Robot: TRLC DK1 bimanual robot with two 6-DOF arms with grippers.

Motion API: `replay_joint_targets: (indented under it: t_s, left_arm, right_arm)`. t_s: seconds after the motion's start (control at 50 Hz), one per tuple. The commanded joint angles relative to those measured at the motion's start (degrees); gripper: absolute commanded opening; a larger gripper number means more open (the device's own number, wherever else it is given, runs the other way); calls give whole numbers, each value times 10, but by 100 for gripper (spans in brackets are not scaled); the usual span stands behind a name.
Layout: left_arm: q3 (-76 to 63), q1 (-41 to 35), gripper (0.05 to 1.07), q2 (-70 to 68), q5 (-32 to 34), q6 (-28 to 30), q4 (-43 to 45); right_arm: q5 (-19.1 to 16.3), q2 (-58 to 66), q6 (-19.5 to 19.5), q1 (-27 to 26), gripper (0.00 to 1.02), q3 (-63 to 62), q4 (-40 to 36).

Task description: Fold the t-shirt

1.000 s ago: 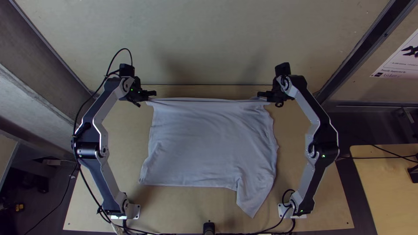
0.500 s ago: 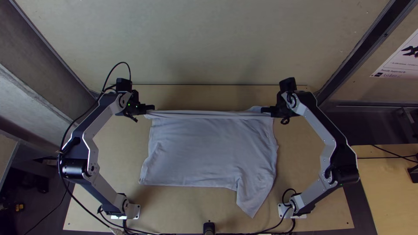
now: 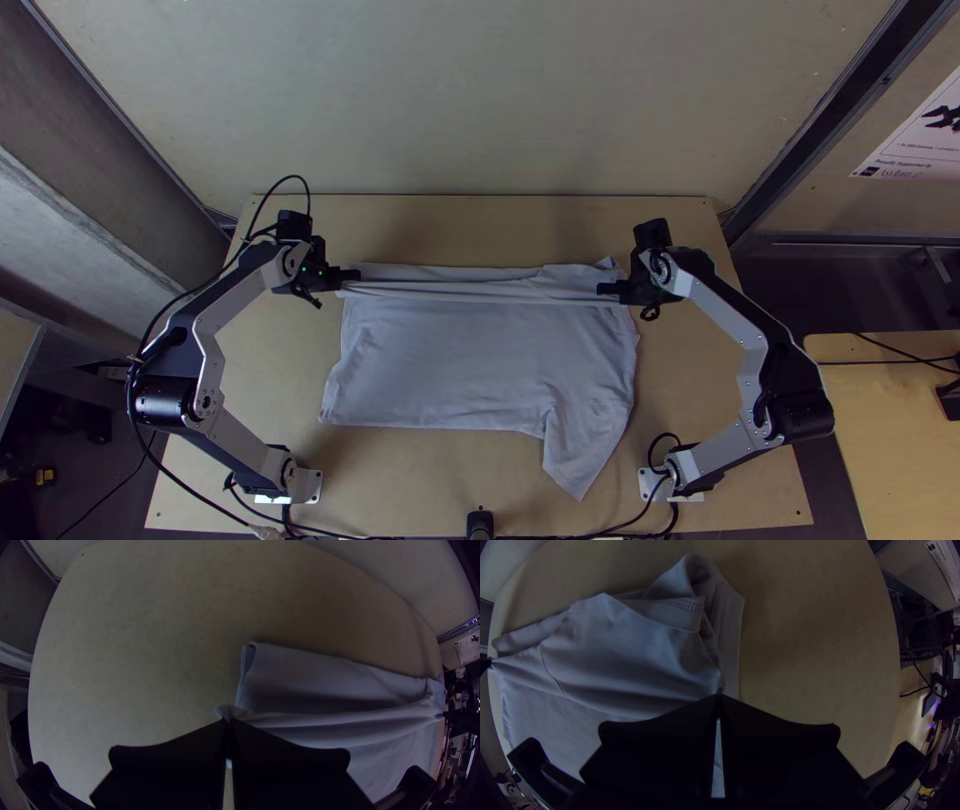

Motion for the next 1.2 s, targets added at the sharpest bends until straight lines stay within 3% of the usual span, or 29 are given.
replay_joint_targets:
  t_s: [0.0,0.16,0.2,0.26,0.32,0.34,0.36,0.56,0.88,1.18]
  left_arm:
    - [-22,0,9,-16,-8,11,14]
    - [-17,0,43,-8,-9,11,20]
    - [-16,0,51,-7,-10,11,20]
    - [-12,1,64,-6,-10,12,20]
    - [-8,6,86,-6,-10,11,15]
    - [-5,7,96,-6,-9,10,12]
    - [-2,9,103,-5,-8,10,7]
    - [66,31,103,-11,-7,19,-49]
    - [96,36,103,-74,-6,59,-164]
    - [55,34,103,-157,-7,89,-270]
  right_arm:
    - [19,-4,2,-2,2,-28,22]
    - [21,22,0,-8,3,-32,41]
    - [23,25,1,-8,13,-32,41]
    - [26,26,2,-7,41,-35,40]
    - [30,23,9,-9,87,-34,36]
    - [30,21,12,-11,97,-32,32]
    - [30,18,12,-12,99,-30,27]
    - [30,-57,12,-18,99,-10,16]
    - [41,-181,55,-17,99,28,-103]
    - [43,-264,70,-7,99,26,-218]
